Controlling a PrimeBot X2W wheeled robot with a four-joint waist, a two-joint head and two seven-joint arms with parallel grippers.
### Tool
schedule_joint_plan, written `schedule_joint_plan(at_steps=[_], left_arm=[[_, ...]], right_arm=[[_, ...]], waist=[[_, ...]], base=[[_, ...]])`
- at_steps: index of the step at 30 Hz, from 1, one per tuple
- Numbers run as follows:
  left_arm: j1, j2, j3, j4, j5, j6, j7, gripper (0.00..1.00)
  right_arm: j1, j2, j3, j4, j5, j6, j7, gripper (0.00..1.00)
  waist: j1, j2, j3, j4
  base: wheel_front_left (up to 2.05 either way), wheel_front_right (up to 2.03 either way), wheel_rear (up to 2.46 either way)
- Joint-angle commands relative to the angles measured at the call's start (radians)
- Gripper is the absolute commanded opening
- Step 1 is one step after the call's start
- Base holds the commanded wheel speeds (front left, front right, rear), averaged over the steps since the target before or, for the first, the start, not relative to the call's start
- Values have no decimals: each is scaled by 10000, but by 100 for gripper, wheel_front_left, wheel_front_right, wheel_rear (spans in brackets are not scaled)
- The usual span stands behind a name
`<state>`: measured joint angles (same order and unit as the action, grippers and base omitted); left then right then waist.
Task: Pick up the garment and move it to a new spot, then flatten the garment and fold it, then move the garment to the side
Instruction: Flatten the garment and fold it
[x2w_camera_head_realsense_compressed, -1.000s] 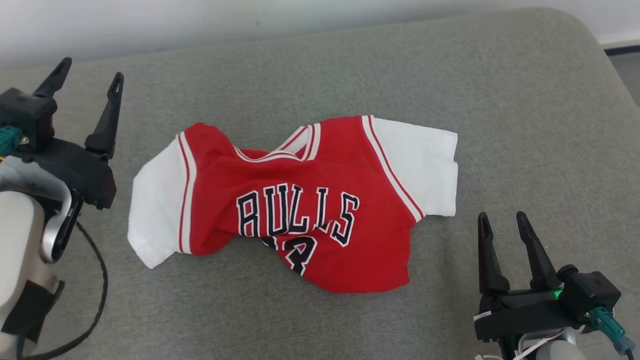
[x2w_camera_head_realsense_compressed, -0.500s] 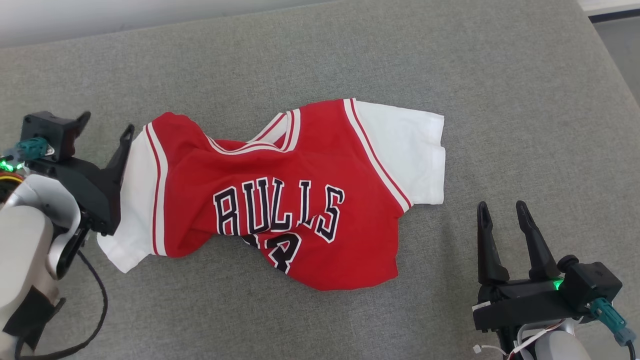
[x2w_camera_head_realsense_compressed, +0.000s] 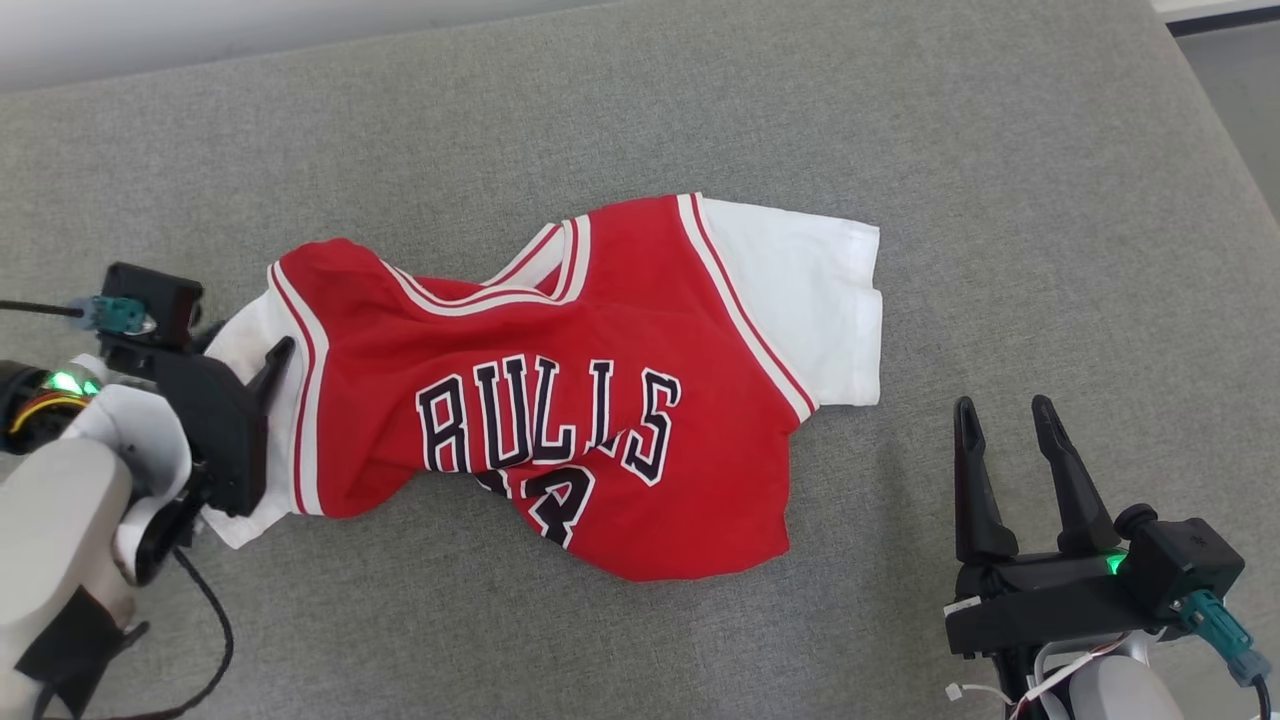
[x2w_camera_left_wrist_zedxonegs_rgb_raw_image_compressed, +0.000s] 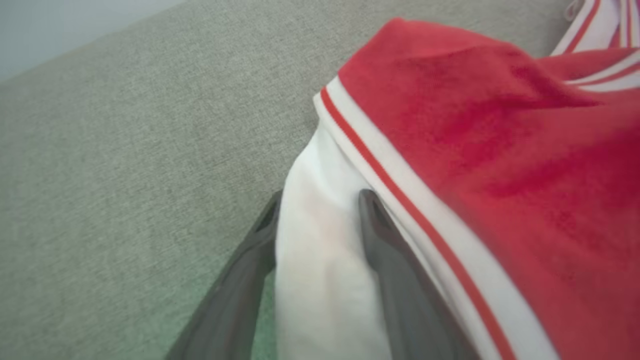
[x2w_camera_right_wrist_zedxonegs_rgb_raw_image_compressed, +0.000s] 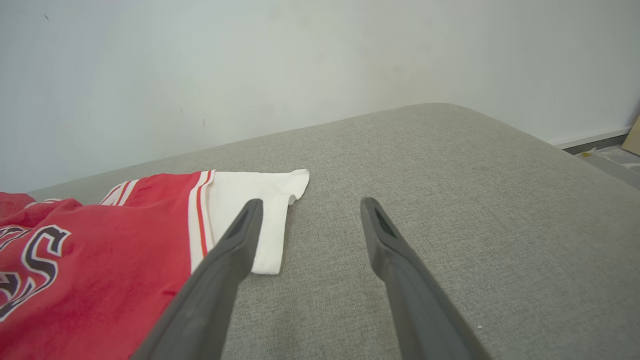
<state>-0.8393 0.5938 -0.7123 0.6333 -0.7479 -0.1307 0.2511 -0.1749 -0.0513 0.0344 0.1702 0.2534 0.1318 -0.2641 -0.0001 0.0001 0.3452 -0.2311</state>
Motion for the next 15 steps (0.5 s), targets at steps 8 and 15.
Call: schedule_joint_plan(at_steps=[8, 15], left_arm=[[-500, 119, -338, -288, -427, 18, -789, 0], [-1420, 243, -68, -293, 265, 222, -2373, 0]], right_arm=[[156, 12, -154, -1, -107, -23, -4, 100], [322, 10, -234, 22, -176, -23, -4, 100]], waist=[[1, -1, -367, 243], [1, -1, -837, 695]], base=[[0, 0, 0], [0, 0, 0]])
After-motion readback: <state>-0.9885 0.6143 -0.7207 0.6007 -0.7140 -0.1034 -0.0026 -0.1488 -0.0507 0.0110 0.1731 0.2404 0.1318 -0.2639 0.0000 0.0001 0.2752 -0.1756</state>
